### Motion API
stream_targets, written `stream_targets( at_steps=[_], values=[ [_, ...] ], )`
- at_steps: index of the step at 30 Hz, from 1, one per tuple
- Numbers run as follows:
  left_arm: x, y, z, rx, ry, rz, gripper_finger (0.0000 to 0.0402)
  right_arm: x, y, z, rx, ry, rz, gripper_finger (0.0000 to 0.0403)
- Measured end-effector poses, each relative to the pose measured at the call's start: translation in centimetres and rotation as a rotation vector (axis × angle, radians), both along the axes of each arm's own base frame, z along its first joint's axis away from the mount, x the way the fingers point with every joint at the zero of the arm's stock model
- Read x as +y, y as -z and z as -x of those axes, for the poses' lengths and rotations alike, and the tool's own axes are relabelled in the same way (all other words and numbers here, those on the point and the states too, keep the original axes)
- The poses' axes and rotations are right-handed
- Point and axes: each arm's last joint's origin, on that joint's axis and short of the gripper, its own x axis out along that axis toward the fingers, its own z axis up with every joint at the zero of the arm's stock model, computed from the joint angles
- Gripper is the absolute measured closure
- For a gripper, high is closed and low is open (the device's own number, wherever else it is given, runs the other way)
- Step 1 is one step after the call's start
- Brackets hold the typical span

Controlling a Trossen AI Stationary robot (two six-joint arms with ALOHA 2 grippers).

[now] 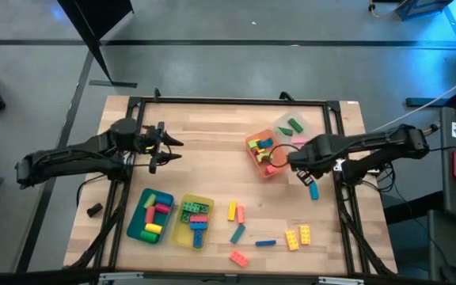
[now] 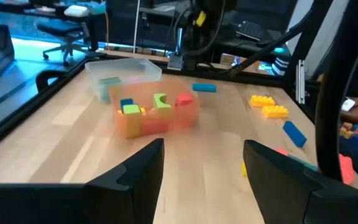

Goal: Sort blocks by size
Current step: Put the blue rectangle block into the transparent bin

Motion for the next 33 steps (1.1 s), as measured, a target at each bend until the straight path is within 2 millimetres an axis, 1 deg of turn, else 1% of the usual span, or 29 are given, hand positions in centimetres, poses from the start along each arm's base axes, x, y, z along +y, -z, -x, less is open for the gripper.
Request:
stream_targets(
  at_steps=[4,6,9,11,15,18,20,23,33],
  values=[
    [-0.1,-0.2,0.2,-0.016,0.006,-0.032,0.0196,0.1,1.8,0.8,0.065,0.156,0.044,0.0234],
    [-0.2,-0.3,0.5,-0.020,0.010,-0.051,0.0196,0.0,2.6,1.1,0.088,0.199,0.060,0.0213],
    [-0.4,-0.4,1.1,-0.025,0.013,-0.068,0.0196,0.1,3.9,1.3,0.093,0.254,0.045,0.0191],
    [-0.6,-0.5,1.6,-0.040,0.011,-0.073,0.0196,0.2,4.8,1.1,0.062,0.271,0.000,0.0183],
    [-0.9,-0.7,2.4,-0.054,-0.008,-0.080,0.0196,0.5,7.0,0.2,-0.074,0.267,-0.077,0.0181],
    [-1.0,-0.7,2.9,-0.056,-0.025,-0.077,0.0196,0.5,8.5,0.0,-0.143,0.264,-0.099,0.0182],
    [-1.1,-0.8,3.2,-0.065,-0.027,-0.079,0.0196,0.5,9.3,0.2,-0.146,0.263,-0.099,0.0182],
    [-1.2,-0.9,3.5,-0.084,-0.030,-0.076,0.0196,0.4,10.0,1.0,-0.105,0.274,-0.089,0.0182],
    [-1.3,-1.0,3.6,-0.093,-0.032,-0.067,0.0196,0.4,11.6,2.1,-0.065,0.302,-0.094,0.0182]
  ],
)
